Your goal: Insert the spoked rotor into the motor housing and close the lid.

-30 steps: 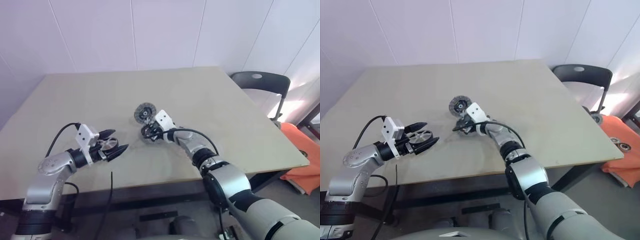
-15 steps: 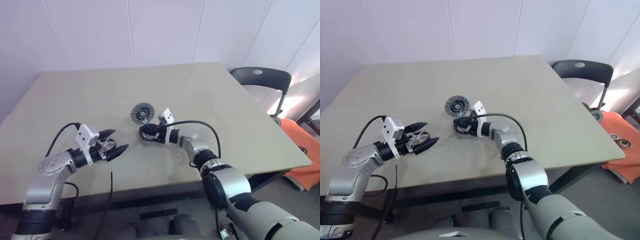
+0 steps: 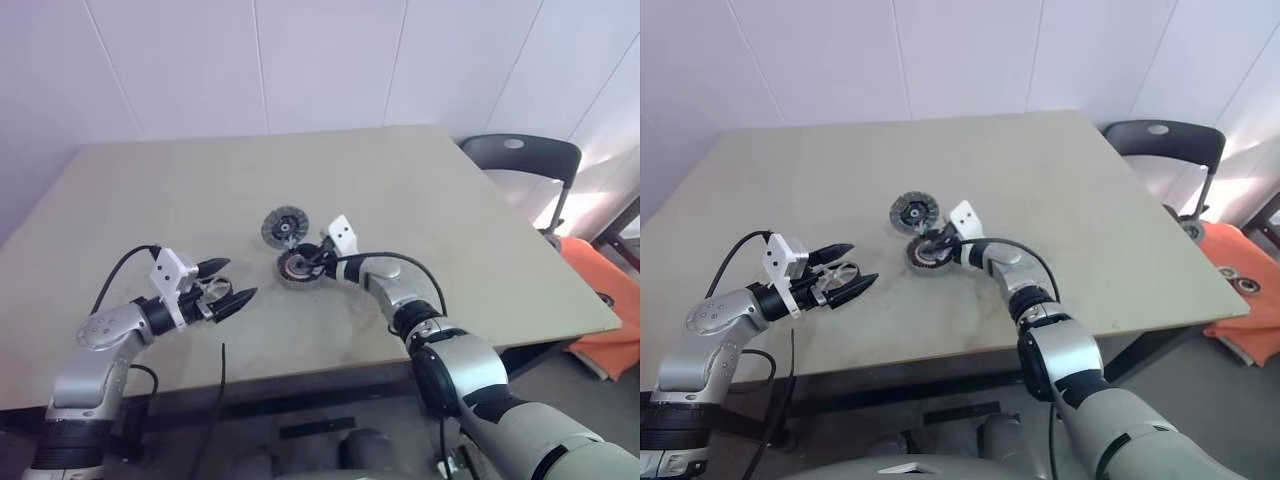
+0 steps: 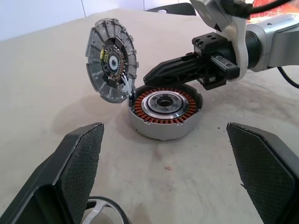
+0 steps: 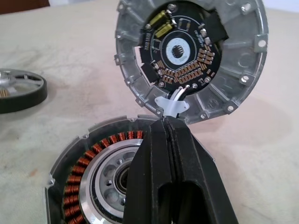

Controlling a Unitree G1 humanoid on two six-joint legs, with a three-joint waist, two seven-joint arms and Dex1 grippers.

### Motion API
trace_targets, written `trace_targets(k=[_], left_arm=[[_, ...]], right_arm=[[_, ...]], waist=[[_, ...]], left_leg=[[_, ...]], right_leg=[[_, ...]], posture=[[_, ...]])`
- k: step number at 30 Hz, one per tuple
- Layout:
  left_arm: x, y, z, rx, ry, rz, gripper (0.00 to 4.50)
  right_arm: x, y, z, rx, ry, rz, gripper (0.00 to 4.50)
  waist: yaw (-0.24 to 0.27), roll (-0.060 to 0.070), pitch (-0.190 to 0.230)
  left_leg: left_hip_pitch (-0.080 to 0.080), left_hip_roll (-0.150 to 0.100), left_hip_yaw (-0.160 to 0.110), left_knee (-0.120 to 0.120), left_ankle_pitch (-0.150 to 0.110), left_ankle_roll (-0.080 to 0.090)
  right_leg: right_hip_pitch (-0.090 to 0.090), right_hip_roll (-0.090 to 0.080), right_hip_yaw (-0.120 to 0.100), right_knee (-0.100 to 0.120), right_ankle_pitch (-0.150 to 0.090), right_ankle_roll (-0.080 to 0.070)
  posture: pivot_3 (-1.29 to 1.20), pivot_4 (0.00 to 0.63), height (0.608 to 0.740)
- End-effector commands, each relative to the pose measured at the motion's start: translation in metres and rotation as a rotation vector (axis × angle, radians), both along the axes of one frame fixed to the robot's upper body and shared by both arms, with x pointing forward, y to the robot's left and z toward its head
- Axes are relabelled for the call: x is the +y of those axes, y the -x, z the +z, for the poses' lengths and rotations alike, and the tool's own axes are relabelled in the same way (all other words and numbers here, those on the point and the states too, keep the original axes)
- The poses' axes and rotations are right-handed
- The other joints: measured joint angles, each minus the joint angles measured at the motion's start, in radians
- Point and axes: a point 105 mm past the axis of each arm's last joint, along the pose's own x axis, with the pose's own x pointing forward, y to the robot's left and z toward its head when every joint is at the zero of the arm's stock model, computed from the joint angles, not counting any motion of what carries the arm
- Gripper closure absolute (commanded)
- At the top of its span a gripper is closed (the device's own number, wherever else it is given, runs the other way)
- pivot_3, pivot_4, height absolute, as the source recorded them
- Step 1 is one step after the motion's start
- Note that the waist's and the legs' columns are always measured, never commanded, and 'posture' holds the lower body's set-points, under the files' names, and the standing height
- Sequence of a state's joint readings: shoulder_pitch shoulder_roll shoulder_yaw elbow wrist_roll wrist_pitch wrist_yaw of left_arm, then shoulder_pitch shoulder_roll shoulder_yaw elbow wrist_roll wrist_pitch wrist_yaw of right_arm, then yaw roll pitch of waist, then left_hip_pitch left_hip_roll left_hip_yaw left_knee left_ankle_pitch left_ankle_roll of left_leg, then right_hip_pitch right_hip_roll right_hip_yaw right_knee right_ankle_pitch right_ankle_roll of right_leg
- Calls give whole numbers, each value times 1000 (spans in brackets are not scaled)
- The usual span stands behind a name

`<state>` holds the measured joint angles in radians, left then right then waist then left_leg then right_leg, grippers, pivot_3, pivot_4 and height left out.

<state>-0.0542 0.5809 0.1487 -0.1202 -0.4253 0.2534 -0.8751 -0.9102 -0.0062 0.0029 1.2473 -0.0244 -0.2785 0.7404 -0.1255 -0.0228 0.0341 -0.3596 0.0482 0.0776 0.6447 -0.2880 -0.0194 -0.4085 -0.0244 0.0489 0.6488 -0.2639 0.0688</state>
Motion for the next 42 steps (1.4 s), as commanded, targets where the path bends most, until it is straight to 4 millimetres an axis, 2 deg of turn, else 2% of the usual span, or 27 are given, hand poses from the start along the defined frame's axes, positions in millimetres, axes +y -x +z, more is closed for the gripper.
trace_targets(k=[1, 9, 19, 25, 30, 34, 37, 42], left_arm=[[-2, -2, 10, -44, 2, -9, 0], [-2, -3, 10, -43, -1, -6, 0], [-1, -3, 11, -47, -2, -2, 0], [-1, -4, 12, -48, -5, -3, 0], [-1, -5, 12, -50, -6, -6, 0], [-2, -5, 12, -51, -5, -6, 0], [-2, -5, 12, -50, -3, -5, 0], [-3, -5, 11, -51, 1, -3, 0]], right_arm=[[7, 1, 8, -58, 8, 35, 4486], [8, 3, 5, -65, 26, 47, 4486], [-4, 7, -22, -46, 152, 9, 4486], [-5, 7, -23, -47, 156, 6, 4486], [-2, 7, -20, -51, 136, 13, 4486], [2, -1, 4, 59, -119, -34, 4486], [8, -1, 17, 107, -231, 12, 4486], [12, 4, 9, 42, -112, 39, 4486]], waist=[[1, 0, 0], [2, 0, 0], [2, 0, 0], [4, 0, 0], [4, 0, 0], [3, 0, 0], [2, 0, 0], [2, 0, 0]], left_leg=[[0, 0, 0, 0, 0, 0], [0, 0, 0, 0, 0, 0], [2, 0, 0, 0, 0, 0], [3, 0, 0, 1, 0, 0], [3, 0, 0, 1, 0, 0], [3, 0, 0, 1, 0, 0], [2, 0, -1, 1, 0, 0], [2, 0, -1, 1, 0, 0]], right_leg=[[0, 0, 0, 0, 0, 0], [0, 0, 0, 0, 0, 0], [2, 0, 0, 0, 0, 0], [3, 0, 0, 0, 0, 0], [3, 0, 0, 0, 0, 0], [3, 0, 0, 0, 0, 0], [3, 0, 0, 0, 0, 0], [3, 0, 0, 0, 0, 0]], posture=[[0, 0, 740], [0, 0, 740], [0, 0, 740], [0, 0, 740], [0, 0, 740], [0, 0, 740], [0, 0, 740], [0, 0, 740]])
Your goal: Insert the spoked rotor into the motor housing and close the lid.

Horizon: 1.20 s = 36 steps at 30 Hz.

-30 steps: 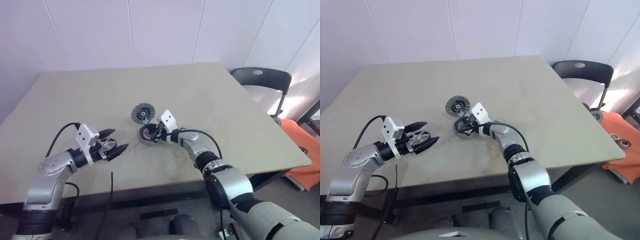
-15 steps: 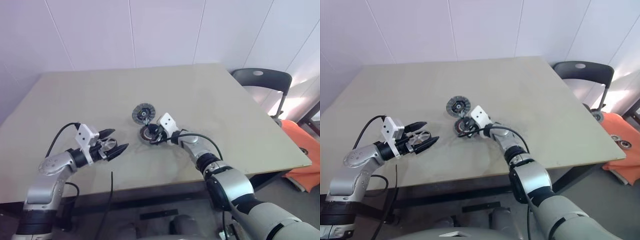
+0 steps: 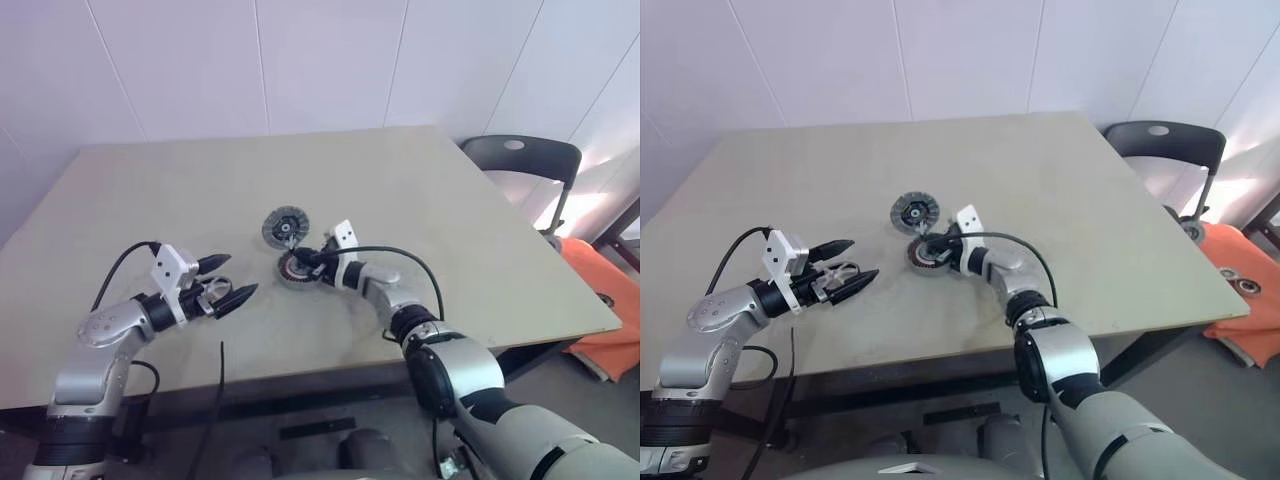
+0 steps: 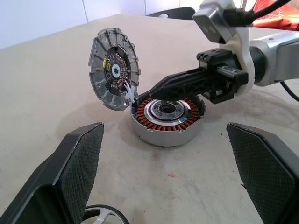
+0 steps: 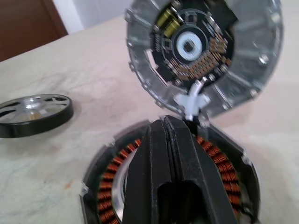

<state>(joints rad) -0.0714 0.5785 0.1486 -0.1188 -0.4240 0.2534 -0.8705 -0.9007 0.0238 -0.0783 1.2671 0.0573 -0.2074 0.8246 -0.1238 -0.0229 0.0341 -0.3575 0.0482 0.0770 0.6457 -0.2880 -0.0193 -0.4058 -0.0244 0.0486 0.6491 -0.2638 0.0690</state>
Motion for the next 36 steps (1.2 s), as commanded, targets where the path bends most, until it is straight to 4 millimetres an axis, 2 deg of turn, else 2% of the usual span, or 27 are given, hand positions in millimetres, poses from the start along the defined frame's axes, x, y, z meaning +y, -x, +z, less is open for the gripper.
trace_targets(k=[1, 11, 15, 18, 20, 23, 29, 33, 36], left_arm=[[-2, -1, 7, -35, 0, -4, 0], [-2, -1, 5, -33, 3, 2, 0], [-2, -1, 5, -33, 4, 2, 0], [-2, -2, 4, -32, 5, 2, 0], [-2, -2, 4, -32, 7, 3, 0], [-2, -2, 4, -33, 8, 1, 0], [-2, -3, 4, -34, 7, 3, 0], [-1, -3, 4, -36, 8, 8, 0], [-1, -2, 3, -35, 8, 11, 0]], right_arm=[[6, -3, 12, -104, 53, 21, 4486], [-5, -8, -3, -219, 264, -63, 4486], [-5, -4, -8, -268, 314, -37, 4486], [-3, -1, -10, -333, 366, -13, 4486], [4, 9, -11, -501, 480, 87, 4486], [19, 21, -12, -524, 436, 169, 4486], [27, 24, -4, -552, 404, 198, 4486], [21, 14, 5, -507, 345, 119, 4486], [6, -13, 28, -330, 145, -93, 4486]], waist=[[0, 0, 0], [1, 0, 0], [2, 0, 0], [2, 0, 0], [2, 0, 0], [1, 0, 0], [-2, -1, 0], [-2, 0, 0], [-2, 0, 0]], left_leg=[[0, 0, 0, 0, 0, 0], [0, 0, 0, 0, 0, 0], [0, 0, 0, 0, 0, 0], [0, 0, 0, 0, 0, 0], [0, 0, 0, 0, 0, 0], [0, -1, 0, 0, 0, 0], [0, 0, 0, 0, 0, 0], [1, 0, 0, 0, 0, 0], [1, 0, 0, 0, 0, 0]], right_leg=[[0, 0, 0, 0, 0, 0], [0, 0, 0, 0, 0, 0], [0, 0, 0, 0, 0, 0], [0, 0, 0, 0, 0, 0], [0, 0, 0, 0, 0, 0], [0, 0, 0, 0, 0, 0], [0, 0, 0, 0, 0, 0], [0, 1, 0, 0, 0, 0], [0, 0, 0, 1, 0, 0]], posture=[[0, 0, 740], [0, 0, 740], [0, 0, 740], [0, 0, 740], [0, 0, 740], [0, 0, 740], [0, 0, 740], [0, 0, 740], [0, 0, 740]])
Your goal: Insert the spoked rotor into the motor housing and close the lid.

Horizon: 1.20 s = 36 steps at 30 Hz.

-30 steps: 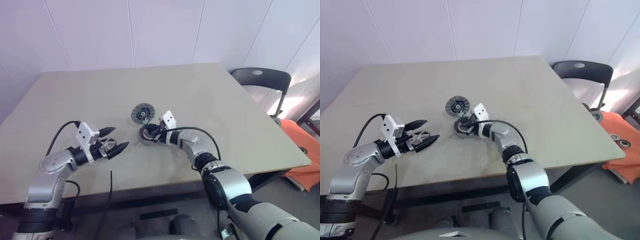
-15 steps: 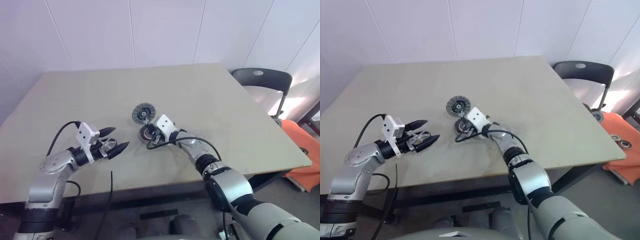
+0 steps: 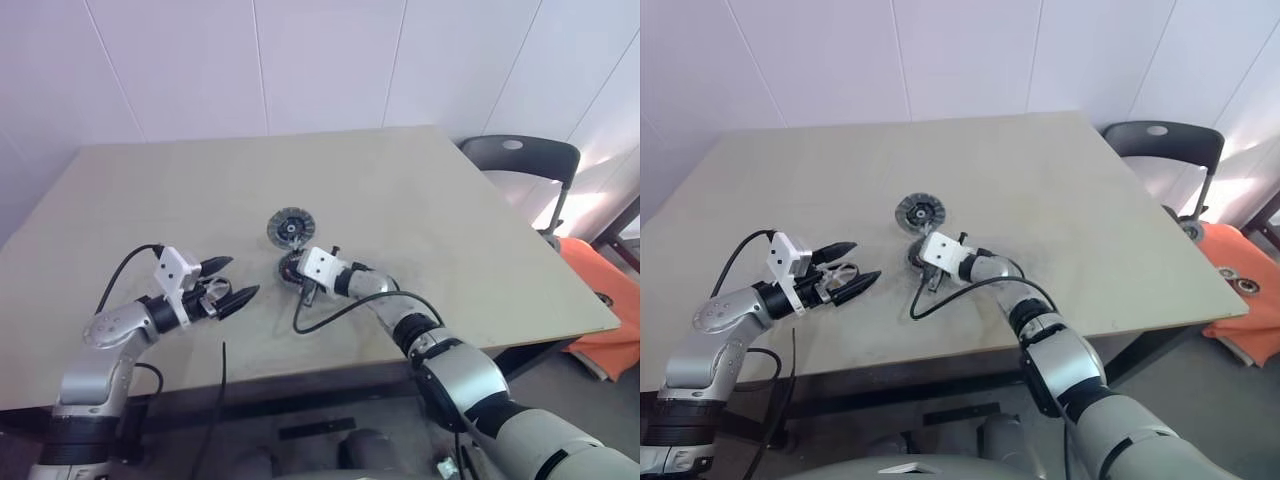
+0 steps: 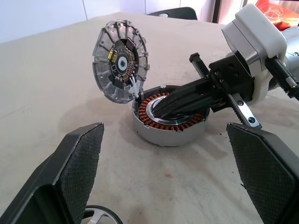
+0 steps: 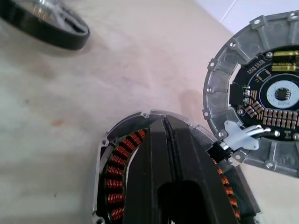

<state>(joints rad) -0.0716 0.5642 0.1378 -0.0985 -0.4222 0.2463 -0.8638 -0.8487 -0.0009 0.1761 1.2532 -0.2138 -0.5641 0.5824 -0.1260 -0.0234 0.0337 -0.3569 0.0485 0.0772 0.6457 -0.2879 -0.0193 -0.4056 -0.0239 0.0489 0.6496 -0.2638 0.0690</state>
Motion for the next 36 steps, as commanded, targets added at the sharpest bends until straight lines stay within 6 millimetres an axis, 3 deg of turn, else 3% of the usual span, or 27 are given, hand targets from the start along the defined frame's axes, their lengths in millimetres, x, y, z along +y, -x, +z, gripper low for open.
trace_targets(k=[1, 6, 15, 23, 27, 30, 33, 36], left_arm=[[1, -1, 9, -49, -6, 5, 0], [1, -1, 9, -48, -6, 7, 0], [1, -1, 8, -47, -9, 6, 0], [2, -2, 8, -47, -8, 5, 0], [1, -2, 8, -49, -6, 4, 0], [0, -2, 10, -57, -7, 4, 0], [1, 2, 14, -58, -6, -4, 0], [6, 11, 13, -32, -9, -23, 0]], right_arm=[[-9, -30, 38, 121, -269, -163, 4486], [-11, -37, 52, 235, -428, -172, 4486], [-14, -33, 36, 215, -325, -180, 4486], [-8, -30, 51, 124, -280, -87, 4486], [-5, -27, 48, 55, -190, -62, 4486], [-9, -29, 51, 100, -249, -70, 4486], [-9, -21, 62, 245, -381, 69, 4486], [-17, 3, 72, 413, -420, 349, 4486]], waist=[[0, 0, 0], [2, 0, 0], [2, 0, 0], [2, 0, 0], [2, 0, 0], [2, 0, 0], [3, 0, 0], [4, 1, 0]], left_leg=[[0, 0, 0, 0, 0, 0], [0, 0, 0, 1, 0, 0], [-2, 0, 0, 0, 0, 0], [-2, 0, 0, 0, 0, 0], [-2, 0, 0, 0, 0, 0], [-2, 0, 0, 0, 0, 0], [-2, 0, 0, 0, 0, 0], [-2, 0, 0, 0, 0, 0]], right_leg=[[0, 0, 0, 1, 0, 0], [0, 0, 0, 1, 0, 0], [-2, -1, 0, 0, 0, 0], [-1, 0, 0, 0, 0, 0], [-1, 0, 0, 0, 0, 0], [-1, 0, 0, 0, 0, 0], [-1, 0, 0, 0, 0, 0], [-1, 0, 0, 0, 0, 0]], posture=[[0, 0, 740], [0, 0, 740], [0, 0, 740], [0, 0, 740], [0, 0, 740], [0, 0, 740], [0, 0, 740], [0, 0, 740]])
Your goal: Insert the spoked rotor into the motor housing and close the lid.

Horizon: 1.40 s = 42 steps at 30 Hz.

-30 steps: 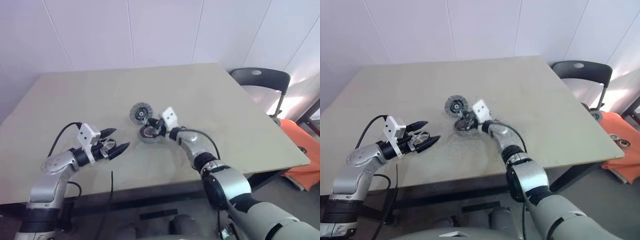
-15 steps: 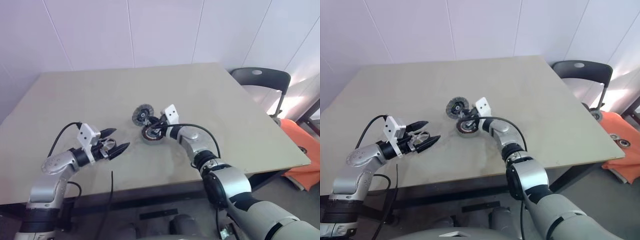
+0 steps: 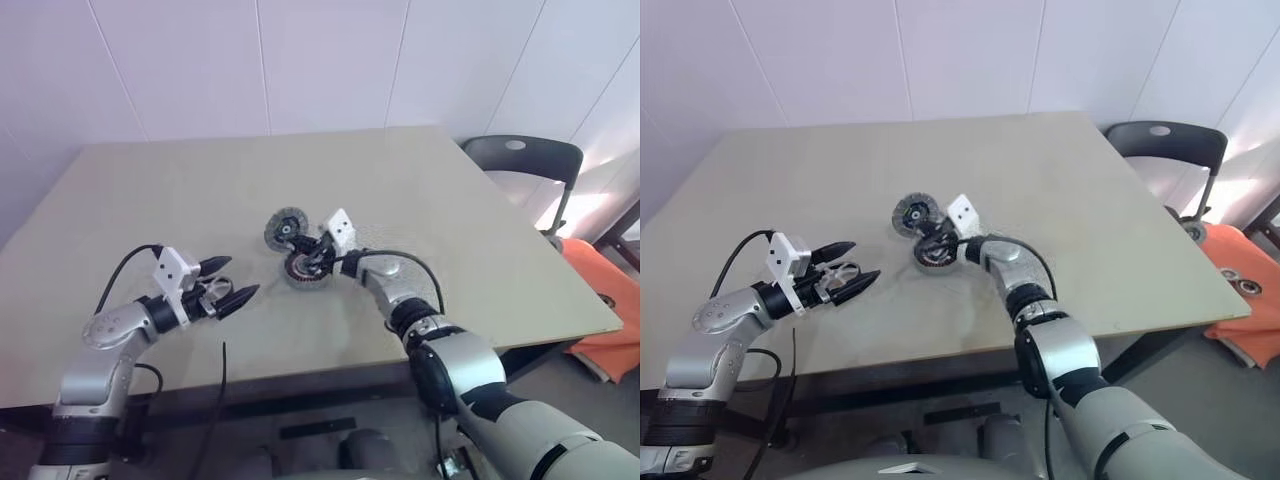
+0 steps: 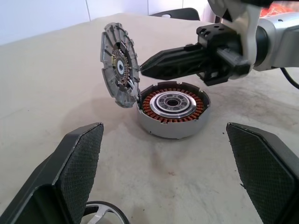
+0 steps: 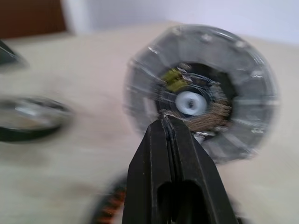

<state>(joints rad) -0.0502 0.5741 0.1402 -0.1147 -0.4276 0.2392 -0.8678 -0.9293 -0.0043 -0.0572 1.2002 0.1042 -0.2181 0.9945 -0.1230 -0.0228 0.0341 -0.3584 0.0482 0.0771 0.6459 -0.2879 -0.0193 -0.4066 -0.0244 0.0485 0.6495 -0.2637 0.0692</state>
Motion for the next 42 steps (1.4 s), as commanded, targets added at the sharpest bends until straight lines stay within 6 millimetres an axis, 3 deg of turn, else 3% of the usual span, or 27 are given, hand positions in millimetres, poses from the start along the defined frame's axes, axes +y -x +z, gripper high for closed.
trace_targets(k=[1, 5, 9, 16, 21, 29, 36, 42], left_arm=[[6, 10, 13, -18, -6, -24, 0], [12, 20, 12, 25, -11, -37, 0], [25, 28, 17, 88, 19, 6, 0], [55, 44, 19, 97, 60, 175, 0], [65, 61, 10, 117, 97, 305, 0], [58, 64, -9, 164, 301, 441, 0], [36, 61, -22, 270, 546, 461, 0], [43, 52, -38, 348, 672, 570, 0]], right_arm=[[-12, 20, 37, 47, -112, 308, 4486], [-27, 34, 38, 46, -35, 416, 4486], [-32, 32, 40, 14, 10, 399, 4486], [-24, 31, 31, -1, 35, 367, 4486], [-20, 32, 25, -2, 53, 369, 4486], [-15, 31, 23, 0, 62, 369, 4486], [-17, 30, 19, 0, 82, 360, 4486], [-20, 27, 14, 0, 97, 333, 4486]], waist=[[2, 0, 0], [6, 0, 0], [-1, 1, 1], [1, 2, 1], [5, 1, 1], [24, 2, 1], [26, 1, 1], [26, 1, 1]], left_leg=[[0, 0, 0, 0, 0, 0], [0, 0, -1, 0, 0, 0], [1, 0, 0, 0, 0, 0], [0, 0, 0, 0, 0, 0], [0, 0, 0, 0, 0, 0], [1, 0, 0, 0, 0, 0], [0, 0, 1, 1, 0, 0], [1, 0, 0, 1, 0, 0]], right_leg=[[0, 0, 0, 0, 0, 0], [0, 0, -2, 0, 0, 0], [0, 0, -2, 1, 0, 0], [-1, 0, -1, 0, 0, 0], [-1, -1, -1, 0, 0, 0], [0, -1, -1, 0, -2, -3], [0, -1, -1, 0, -1, -2], [0, 0, -1, 0, -1, -1]], posture=[[0, 0, 740], [0, 0, 740], [0, 0, 740], [0, 0, 740], [0, 0, 740], [0, 0, 740], [0, 0, 740], [0, 0, 740]])
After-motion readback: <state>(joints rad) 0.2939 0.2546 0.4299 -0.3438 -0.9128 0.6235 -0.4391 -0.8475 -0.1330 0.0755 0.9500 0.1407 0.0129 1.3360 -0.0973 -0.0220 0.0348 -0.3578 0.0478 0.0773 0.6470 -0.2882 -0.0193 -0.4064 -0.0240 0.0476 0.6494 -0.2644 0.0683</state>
